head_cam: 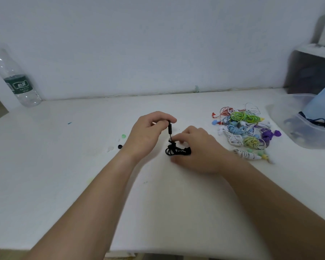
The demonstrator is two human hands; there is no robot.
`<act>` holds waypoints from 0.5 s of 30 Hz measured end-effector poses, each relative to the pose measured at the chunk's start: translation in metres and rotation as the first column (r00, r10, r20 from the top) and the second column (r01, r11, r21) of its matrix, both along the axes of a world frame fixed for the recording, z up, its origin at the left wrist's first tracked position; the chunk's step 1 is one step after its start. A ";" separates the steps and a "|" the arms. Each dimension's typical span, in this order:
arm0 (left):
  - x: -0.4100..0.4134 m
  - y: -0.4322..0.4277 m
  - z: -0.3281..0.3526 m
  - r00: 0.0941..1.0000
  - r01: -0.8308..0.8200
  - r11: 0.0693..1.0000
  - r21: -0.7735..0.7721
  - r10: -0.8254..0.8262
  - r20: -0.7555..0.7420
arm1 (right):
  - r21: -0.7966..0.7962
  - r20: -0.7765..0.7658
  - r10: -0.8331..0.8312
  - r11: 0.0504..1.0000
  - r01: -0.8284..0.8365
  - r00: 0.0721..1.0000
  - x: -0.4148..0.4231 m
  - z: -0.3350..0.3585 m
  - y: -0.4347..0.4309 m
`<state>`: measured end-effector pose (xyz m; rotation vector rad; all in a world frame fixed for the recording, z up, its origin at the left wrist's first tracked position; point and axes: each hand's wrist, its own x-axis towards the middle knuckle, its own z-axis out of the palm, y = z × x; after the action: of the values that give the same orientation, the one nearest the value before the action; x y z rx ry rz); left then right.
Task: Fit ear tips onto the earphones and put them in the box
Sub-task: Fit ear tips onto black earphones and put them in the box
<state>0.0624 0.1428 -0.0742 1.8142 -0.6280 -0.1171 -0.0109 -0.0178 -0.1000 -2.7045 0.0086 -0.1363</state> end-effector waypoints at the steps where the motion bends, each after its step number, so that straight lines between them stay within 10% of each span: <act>1: 0.002 0.001 -0.002 1.000 -0.004 1.000 0.013 0.004 0.011 | 0.021 0.035 0.001 1.000 -0.001 0.999 0.001 -0.001 -0.001; 10: 0.000 -0.002 0.003 1.000 -0.015 0.998 -0.056 0.014 -0.022 | 0.618 0.061 -0.159 0.781 0.088 0.985 -0.005 0.023 -0.011; 15: -0.017 -0.033 0.027 0.999 -0.007 0.990 -0.139 0.001 -0.043 | 0.656 0.032 -0.190 0.744 0.123 0.981 -0.029 0.059 -0.036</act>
<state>0.0456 0.1098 -0.0476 1.6738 -0.5879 -0.1058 -0.0398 -0.0536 -0.0413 -1.9821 0.2175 -0.2625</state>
